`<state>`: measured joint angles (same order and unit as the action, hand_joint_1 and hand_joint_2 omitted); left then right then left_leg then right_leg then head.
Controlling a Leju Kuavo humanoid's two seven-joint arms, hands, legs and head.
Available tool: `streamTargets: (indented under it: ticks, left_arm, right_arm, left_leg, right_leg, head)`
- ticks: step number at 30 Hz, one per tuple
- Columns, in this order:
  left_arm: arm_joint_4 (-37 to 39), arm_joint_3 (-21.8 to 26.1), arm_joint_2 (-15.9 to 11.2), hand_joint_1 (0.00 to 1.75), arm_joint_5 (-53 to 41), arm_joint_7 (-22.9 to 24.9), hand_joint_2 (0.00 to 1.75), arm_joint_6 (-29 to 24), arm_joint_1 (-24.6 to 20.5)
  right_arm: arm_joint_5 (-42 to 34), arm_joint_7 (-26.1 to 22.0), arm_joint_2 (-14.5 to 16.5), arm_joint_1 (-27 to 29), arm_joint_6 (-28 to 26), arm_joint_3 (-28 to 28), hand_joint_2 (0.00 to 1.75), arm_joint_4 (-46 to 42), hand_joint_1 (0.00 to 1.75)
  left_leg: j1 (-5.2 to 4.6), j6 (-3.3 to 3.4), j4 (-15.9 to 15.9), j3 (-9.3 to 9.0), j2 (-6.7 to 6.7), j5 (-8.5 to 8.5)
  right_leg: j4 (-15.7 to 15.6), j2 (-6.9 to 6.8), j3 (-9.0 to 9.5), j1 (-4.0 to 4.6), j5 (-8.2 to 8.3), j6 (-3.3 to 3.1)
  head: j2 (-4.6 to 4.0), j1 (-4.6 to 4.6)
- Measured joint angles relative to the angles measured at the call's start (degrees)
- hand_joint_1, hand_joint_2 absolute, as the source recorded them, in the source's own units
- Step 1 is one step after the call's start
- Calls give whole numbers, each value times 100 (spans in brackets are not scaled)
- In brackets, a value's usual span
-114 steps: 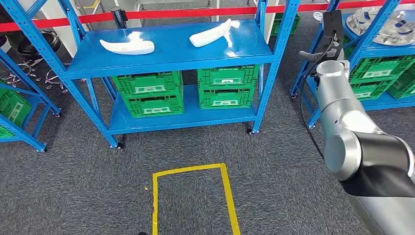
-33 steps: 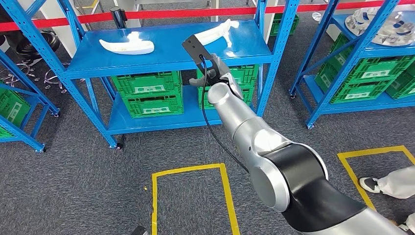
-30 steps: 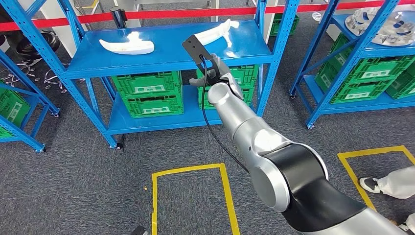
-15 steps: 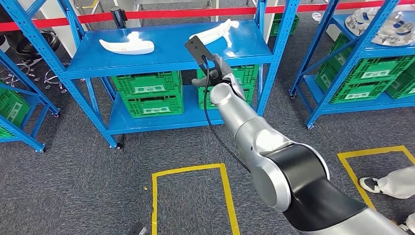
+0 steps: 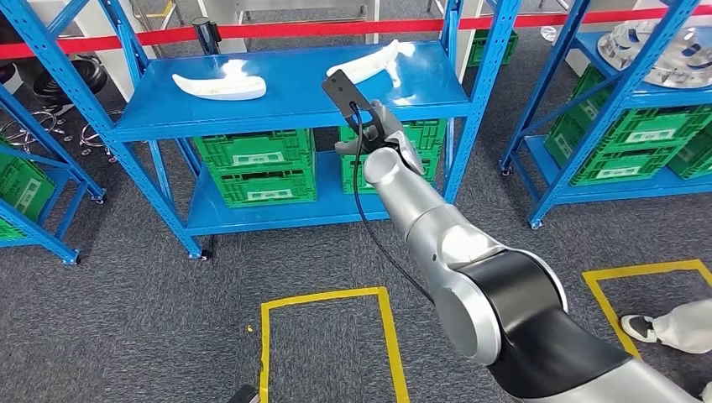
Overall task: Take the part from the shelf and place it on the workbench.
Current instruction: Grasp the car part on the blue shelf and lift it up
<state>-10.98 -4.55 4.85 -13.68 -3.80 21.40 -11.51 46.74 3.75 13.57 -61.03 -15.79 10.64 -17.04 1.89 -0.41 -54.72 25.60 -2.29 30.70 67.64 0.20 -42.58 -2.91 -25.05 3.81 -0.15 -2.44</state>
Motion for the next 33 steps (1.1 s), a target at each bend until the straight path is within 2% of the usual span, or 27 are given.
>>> streamTargets:
  ticks: [1,2,3,4,5,6,7,9,10,11,12,13,14,15,17,18,19,21,22,24,25,26,28,31,33]
  left_arm:
    - [1,0,-6,0,1,2,0,0,8]
    - [3,0,-11,0,5,4,0,0,8]
    - [4,0,-18,0,10,7,0,0,5]
    - [4,-1,-22,0,17,4,0,0,2]
    - [2,-1,-20,0,26,0,0,0,-4]
    - [-4,-2,-19,0,32,-5,0,0,-6]
    - [-9,-2,-17,0,40,-14,0,0,-9]
    - [-15,-2,-17,0,51,-27,0,0,-22]
    - [-15,-2,-17,0,58,-33,0,0,-25]
    - [-13,-2,-17,0,61,-37,0,0,-19]
    - [-12,-2,-20,0,65,-39,0,0,-6]
    - [-10,-2,-22,0,66,-39,0,0,8]
    - [-7,-2,-27,0,67,-39,0,0,22]
    - [-4,-2,-33,0,67,-39,0,0,29]
    - [2,-2,-50,0,67,-40,0,0,40]
    - [4,-2,-57,0,67,-40,0,0,45]
    - [7,-2,-62,0,68,-40,0,0,51]
    - [6,-2,-61,0,69,-39,0,0,51]
    - [3,-2,-58,0,70,-42,0,0,49]
    - [-2,-2,-52,0,74,-48,0,-1,32]
    - [-2,-2,-42,0,77,-56,0,-2,24]
    - [-2,-2,-31,0,79,-64,0,-2,20]
    - [-3,-2,-8,0,80,-82,0,-2,29]
    - [-3,-2,-2,0,80,-97,0,-2,42]
    - [-3,-2,-2,0,79,-101,0,-2,43]
  right_arm:
    - [5,-2,-11,15,1,0,175,7,0]
    - [12,-7,-17,20,6,0,175,23,0]
    - [18,-4,-17,40,15,0,175,38,0]
    - [27,-2,-17,65,23,0,175,52,0]
    - [38,1,-8,75,29,-1,175,60,0]
    - [48,6,7,84,29,-1,175,52,0]
    - [61,2,20,71,25,-2,175,45,0]
    - [73,-2,49,46,21,-2,175,33,0]
    - [75,-1,53,52,23,-2,175,37,0]
    - [75,3,58,68,29,-2,175,40,0]
    - [75,5,61,86,33,-2,175,44,0]
    - [75,6,64,98,36,-2,175,45,0]
    - [75,6,67,104,37,-2,175,45,0]
    - [75,5,69,104,38,-2,175,45,0]
    - [75,4,73,111,40,-2,175,48,0]
    - [75,5,75,116,43,-2,175,52,0]
    - [74,6,78,121,47,-2,175,57,0]
    - [74,8,91,111,52,-2,175,57,0]
    - [76,4,96,98,50,-2,175,51,0]
    - [80,0,106,51,45,-2,175,40,0]
    - [82,-1,105,31,43,-2,175,40,0]
    - [84,0,107,15,44,-2,175,40,0]
    - [90,2,108,8,44,-2,175,40,0]
    - [108,4,108,8,44,-2,175,40,0]
    - [117,5,108,8,44,-2,175,40,0]
  left_leg:
    - [27,-77,-33,-35,-4,77]
    - [53,-151,-76,-55,-6,151]
    - [67,-223,-111,-53,-4,219]
    - [77,-283,-130,-63,2,270]
    - [92,-330,-152,-76,4,281]
    - [102,-371,-232,-47,13,254]
    - [111,-398,-431,38,43,176]
    - [109,-426,-1118,480,130,87]
    - [95,-422,-1478,753,173,161]
    - [77,-412,-1745,1011,192,328]
    - [56,-397,-1883,1221,199,500]
    - [33,-372,-1877,1366,199,585]
    - [7,-334,-1718,1438,200,522]
    - [-22,-286,-1426,1442,201,287]
    - [-98,-168,-700,1360,225,-423]
    - [-132,-125,-460,1313,234,-671]
    - [-159,-94,-340,1291,237,-812]
    - [-177,-60,-330,1256,213,-830]
    - [-172,-59,-313,1237,200,-848]
    - [-150,-60,-257,1176,177,-853]
    - [-143,-60,-247,1161,162,-842]
    - [-141,-40,-251,1152,147,-823]
    - [-148,-1,-268,1149,126,-791]
    - [-162,30,-284,1150,112,-772]
    - [-169,46,-298,1151,111,-764]
  right_leg:
    - [-366,-1,78,-48,228,60]
    - [-649,7,143,-69,334,59]
    - [-794,23,169,-70,391,11]
    - [-806,39,161,-54,350,-72]
    - [-760,50,160,-29,265,-183]
    - [-719,53,177,-22,236,-261]
    - [-709,50,220,-21,177,-322]
    - [-745,48,370,-15,89,-408]
    - [-773,44,454,-4,44,-431]
    - [-798,39,535,8,-1,-443]
    - [-815,37,610,19,-49,-451]
    - [-824,38,681,28,-100,-456]
    - [-828,40,749,34,-153,-457]
    - [-829,42,813,37,-204,-453]
    - [-832,45,915,46,-293,-420]
    - [-836,48,942,53,-330,-388]
    - [-844,49,959,60,-361,-351]
    - [-889,44,993,69,-398,-272]
    - [-914,39,1024,73,-386,-257]
    - [-956,25,1090,85,-362,-323]
    - [-976,18,1123,93,-354,-392]
    - [-1004,10,1156,97,-377,-460]
    - [-1073,1,1215,101,-417,-535]
    - [-1118,-9,1249,96,-429,-545]
    - [-1128,-11,1257,91,-426,-495]
  head:
    - [0,-3]
    - [0,-3]
    - [0,2]
    - [0,-3]
    - [0,-7]
    - [0,-9]
    - [0,-16]
    - [0,-3]
    - [0,1]
    - [0,4]
    - [0,2]
    - [0,3]
    - [0,3]
    - [0,3]
    - [0,7]
    - [0,9]
    - [0,10]
    - [0,14]
    - [0,13]
    - [0,10]
    - [0,8]
    - [0,7]
    - [0,3]
    - [0,4]
    - [0,4]
